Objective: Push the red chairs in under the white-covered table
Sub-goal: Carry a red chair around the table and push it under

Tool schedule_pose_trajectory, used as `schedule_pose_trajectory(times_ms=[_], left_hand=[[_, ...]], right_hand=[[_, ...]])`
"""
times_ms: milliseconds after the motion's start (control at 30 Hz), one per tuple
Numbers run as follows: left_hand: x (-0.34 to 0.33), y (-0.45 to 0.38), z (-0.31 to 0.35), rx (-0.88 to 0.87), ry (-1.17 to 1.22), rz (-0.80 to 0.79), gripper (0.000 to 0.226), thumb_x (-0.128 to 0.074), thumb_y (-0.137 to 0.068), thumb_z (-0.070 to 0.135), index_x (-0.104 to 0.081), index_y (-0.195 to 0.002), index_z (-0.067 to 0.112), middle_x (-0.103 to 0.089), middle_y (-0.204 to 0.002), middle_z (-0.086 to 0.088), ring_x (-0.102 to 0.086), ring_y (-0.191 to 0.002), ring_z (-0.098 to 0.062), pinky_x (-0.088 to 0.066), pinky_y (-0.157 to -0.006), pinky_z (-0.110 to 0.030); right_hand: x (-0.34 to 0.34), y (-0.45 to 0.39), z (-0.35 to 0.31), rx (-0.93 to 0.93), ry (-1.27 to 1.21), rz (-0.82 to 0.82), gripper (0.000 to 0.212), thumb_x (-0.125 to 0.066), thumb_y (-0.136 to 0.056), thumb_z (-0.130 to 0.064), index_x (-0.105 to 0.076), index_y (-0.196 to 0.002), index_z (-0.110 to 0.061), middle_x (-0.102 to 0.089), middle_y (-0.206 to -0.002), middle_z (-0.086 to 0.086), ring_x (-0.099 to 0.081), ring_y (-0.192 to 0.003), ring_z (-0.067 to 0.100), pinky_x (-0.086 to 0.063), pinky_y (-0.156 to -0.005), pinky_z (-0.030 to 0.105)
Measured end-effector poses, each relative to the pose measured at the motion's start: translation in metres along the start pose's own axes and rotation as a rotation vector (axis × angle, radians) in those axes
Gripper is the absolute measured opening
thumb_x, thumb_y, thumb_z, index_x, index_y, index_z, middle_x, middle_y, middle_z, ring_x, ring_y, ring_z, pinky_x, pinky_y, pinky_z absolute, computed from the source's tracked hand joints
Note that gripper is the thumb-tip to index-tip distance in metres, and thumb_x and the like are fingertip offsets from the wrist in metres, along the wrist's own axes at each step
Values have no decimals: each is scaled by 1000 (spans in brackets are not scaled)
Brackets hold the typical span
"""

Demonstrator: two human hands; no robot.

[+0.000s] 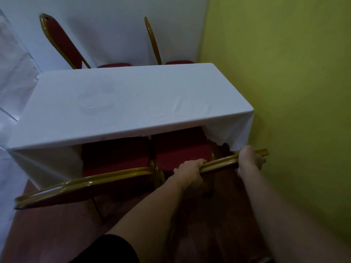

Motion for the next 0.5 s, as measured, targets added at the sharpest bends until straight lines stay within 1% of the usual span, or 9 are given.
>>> schedule_pose_trajectory(times_ms=[33, 67, 100, 167, 200, 233, 300, 500], left_hand=[[1, -4, 0, 1, 13, -7, 70, -58, -91, 3, -44, -149, 39, -56, -137, -7, -53, -126, -33, -41, -113, -57], [2, -7, -1, 0, 21, -17, 71, -59, -90, 3, -44, -149, 39, -56, -136, -6, -54, -125, -33, -41, -112, -56], [3, -10, -1, -1, 28, -28, 72, -59, -89, 2, -44, -149, 40, -56, -135, -6, -54, -125, -33, -42, -112, -56], [5, -15, -1, -5, 40, -49, 74, -59, -88, 2, -44, -150, 40, -56, -136, -6, -54, -125, -33, -42, -112, -55], [7, -18, -1, -6, 42, -54, 75, -58, -88, 2, -44, -150, 40, -56, -136, -6, -54, -125, -33, -41, -112, -56], [8, -20, -1, -6, 43, -56, 75, -57, -88, 2, -44, -150, 41, -56, -137, -6, -54, -126, -34, -41, -113, -57], [10, -25, -2, -4, 49, -60, 74, -55, -88, 2, -45, -149, 41, -56, -139, -5, -53, -127, -34, -40, -114, -57], [11, -38, -3, -7, 80, -71, 76, -53, -85, 0, -47, -147, 45, -57, -137, -5, -55, -126, -35, -39, -114, -60]], right_hand=[[0, -1, -4, 21, 28, 27, 67, -53, -88, -15, -30, -150, -10, -56, -124, 16, -58, -97, 35, -50, -80, 41], [1, 0, -9, 58, 66, 65, 68, -54, -88, -14, -28, -151, -11, -55, -127, 18, -59, -100, 37, -46, -79, 39], [3, 0, -15, 106, 112, 102, 70, -54, -88, -13, -26, -152, -12, -53, -134, 21, -60, -107, 41, -46, -80, 40], [1, 0, -26, 182, 191, 139, 72, -54, -85, -14, -27, -152, -15, -46, -144, 25, -57, -117, 47, -48, -89, 45], [-1, 0, -28, 203, 217, 147, 70, -53, -84, -14, -30, -150, -16, -44, -145, 25, -57, -118, 48, -49, -91, 46], [-3, -1, -30, 214, 234, 150, 65, -53, -84, -14, -34, -147, -14, -44, -145, 24, -57, -117, 48, -48, -88, 45], [-6, -5, -32, 224, 264, 150, 56, -52, -86, -13, -40, -140, -12, -45, -144, 24, -56, -116, 47, -41, -81, 41], [-11, -13, -38, 266, 309, 155, 54, -53, -86, -13, -42, -139, -12, -44, -145, 23, -56, -115, 44, -35, -77, 39]])
Point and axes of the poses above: each hand's wrist, its own y-axis away from the middle knuckle, its own x-axis out of the back of the hand, z = x × y, the point moved 9 cm from there along -y, towards the middle knuckle
